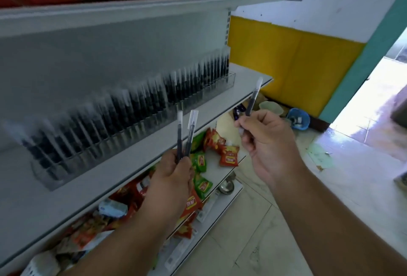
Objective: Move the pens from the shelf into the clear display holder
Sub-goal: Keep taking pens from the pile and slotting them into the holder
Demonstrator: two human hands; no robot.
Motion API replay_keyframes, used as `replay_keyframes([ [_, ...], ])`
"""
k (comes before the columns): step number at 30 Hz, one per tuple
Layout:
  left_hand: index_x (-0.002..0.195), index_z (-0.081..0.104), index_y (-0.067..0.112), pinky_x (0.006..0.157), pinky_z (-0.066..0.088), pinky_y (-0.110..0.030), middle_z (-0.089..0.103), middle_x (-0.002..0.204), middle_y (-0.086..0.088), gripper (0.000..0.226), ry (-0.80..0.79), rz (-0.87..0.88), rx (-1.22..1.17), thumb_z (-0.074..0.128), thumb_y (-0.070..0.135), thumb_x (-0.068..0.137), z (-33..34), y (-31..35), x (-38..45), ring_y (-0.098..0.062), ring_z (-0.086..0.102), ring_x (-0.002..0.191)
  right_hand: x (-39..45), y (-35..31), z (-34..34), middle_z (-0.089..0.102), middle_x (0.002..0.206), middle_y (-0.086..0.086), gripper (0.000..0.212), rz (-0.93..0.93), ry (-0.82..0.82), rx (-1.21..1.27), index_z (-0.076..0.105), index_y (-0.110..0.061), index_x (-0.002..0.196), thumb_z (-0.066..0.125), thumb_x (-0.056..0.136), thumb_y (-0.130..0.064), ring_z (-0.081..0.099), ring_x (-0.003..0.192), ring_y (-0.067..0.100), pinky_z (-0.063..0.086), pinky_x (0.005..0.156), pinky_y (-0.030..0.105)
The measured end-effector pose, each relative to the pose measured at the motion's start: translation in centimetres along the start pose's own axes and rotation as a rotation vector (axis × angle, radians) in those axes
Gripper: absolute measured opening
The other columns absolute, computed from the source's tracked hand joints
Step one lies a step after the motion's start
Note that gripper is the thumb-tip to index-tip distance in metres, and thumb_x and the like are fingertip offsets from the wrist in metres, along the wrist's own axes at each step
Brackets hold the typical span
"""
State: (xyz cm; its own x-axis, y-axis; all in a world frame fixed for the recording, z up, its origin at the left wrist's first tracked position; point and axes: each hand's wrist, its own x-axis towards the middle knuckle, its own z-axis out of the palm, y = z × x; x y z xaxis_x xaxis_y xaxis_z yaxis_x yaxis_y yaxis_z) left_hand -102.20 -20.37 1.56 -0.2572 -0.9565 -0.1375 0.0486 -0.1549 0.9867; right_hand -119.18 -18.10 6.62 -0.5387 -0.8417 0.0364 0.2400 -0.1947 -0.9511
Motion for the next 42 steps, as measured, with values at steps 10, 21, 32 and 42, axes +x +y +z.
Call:
replay_keyframes([
  [10, 0.097, 0.057, 0.011, 0.046, 0.027, -0.026, 0.041, 0.056, 0.005, 0.019, 0.036, 0.032, 0.06, 0.045, 0.023, 0.104, 4.5, 1.3, 9.2, -0.01, 0.033, 0.048, 10.6, -1.2, -1.0, 0.071, 0.074, 0.008, 0.008, -0.103, -0.066, -0.32, 0.046, -0.017, 0.101, 0.046, 0.102, -0.01, 0.05, 0.047, 0.018, 0.037, 0.041, 0.025],
  [21, 0.085, 0.058, 0.039, 0.054, 0.033, -0.033, 0.045, 0.058, 0.008, 0.025, 0.369, 0.196, 0.165, 0.044, 0.027, 0.101, 9.0, 0.3, 15.5, -0.012, 0.039, 0.051, 26.8, 1.3, 0.1, 0.062, 0.073, -0.004, 0.025, -0.419, -0.337, -0.767, 0.041, -0.029, 0.079, 0.061, 0.094, -0.028, 0.068, 0.073, 0.018, 0.054, 0.063, 0.042],
  [32, 0.084, 0.061, 0.034, 0.052, 0.025, -0.033, 0.042, 0.059, 0.006, 0.029, 0.629, 0.169, 0.004, 0.044, 0.02, 0.104, 13.3, -1.1, 17.0, -0.015, 0.03, 0.048, 31.6, 3.5, 1.9, 0.05, 0.069, -0.011, 0.018, -0.546, -0.756, -0.955, 0.055, -0.018, 0.086, 0.056, 0.098, -0.031, 0.045, 0.06, 0.0, 0.031, 0.05, 0.016],
  [42, 0.082, 0.061, 0.034, 0.05, 0.025, -0.032, 0.043, 0.056, 0.006, 0.031, 0.694, 0.173, -0.023, 0.044, 0.018, 0.102, 14.0, -0.6, 17.5, -0.014, 0.03, 0.048, 31.6, 5.3, 2.0, 0.057, 0.068, -0.001, 0.028, -0.5, -0.81, -1.132, 0.058, -0.014, 0.077, 0.055, 0.098, -0.033, 0.053, 0.06, 0.012, 0.038, 0.053, 0.025],
])
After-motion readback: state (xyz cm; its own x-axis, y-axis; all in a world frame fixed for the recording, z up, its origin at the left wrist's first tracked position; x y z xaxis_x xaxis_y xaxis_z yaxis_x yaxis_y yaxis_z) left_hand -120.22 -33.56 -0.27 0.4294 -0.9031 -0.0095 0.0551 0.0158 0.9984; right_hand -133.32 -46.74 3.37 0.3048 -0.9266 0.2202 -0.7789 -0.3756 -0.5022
